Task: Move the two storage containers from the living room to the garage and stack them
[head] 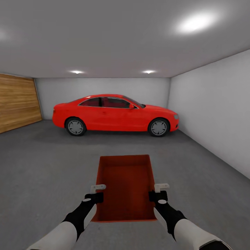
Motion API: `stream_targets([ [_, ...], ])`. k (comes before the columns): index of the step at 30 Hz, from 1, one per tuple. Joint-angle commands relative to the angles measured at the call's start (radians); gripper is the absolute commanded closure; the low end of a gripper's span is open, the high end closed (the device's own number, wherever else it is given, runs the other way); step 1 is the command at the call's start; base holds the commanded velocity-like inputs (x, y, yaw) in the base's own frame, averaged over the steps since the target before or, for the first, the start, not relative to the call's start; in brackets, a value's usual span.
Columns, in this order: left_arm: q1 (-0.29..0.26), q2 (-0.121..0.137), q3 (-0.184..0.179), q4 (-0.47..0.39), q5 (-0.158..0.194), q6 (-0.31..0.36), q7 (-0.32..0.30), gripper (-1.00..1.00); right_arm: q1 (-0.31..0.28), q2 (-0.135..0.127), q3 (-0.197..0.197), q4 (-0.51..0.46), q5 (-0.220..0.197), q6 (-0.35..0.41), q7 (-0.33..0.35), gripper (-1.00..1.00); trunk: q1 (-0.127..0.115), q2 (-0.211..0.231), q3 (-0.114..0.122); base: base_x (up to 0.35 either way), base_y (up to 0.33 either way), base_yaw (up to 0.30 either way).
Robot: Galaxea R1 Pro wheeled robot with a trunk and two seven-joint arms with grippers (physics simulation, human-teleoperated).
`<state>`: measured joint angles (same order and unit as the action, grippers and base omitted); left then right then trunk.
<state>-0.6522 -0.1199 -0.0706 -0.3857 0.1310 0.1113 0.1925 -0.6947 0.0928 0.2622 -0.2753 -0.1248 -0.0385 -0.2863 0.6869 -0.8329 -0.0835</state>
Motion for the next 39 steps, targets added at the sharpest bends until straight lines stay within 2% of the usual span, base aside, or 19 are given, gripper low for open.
stream_targets([
  [1,0.000,0.017,0.005,-0.004,-0.007,0.007,0.078,1.00,-0.002,-0.001,-0.034,0.001,-0.007,-0.006,-0.031,1.00,0.001,-0.001,-0.002,0.321,0.000,0.000],
  [24,0.000,0.016,0.005,-0.004,-0.007,0.007,0.078,1.00,-0.002,-0.001,-0.034,0.001,-0.007,-0.006,-0.031,1.00,0.001,-0.001,-0.002,0.322,0.082,0.000],
  [39,0.000,0.016,0.005,-0.004,-0.007,0.007,0.078,1.00,-0.002,-0.001,-0.034,0.001,-0.006,-0.006,-0.031,1.00,0.001,-0.001,-0.002,0.322,0.007,0.000],
])
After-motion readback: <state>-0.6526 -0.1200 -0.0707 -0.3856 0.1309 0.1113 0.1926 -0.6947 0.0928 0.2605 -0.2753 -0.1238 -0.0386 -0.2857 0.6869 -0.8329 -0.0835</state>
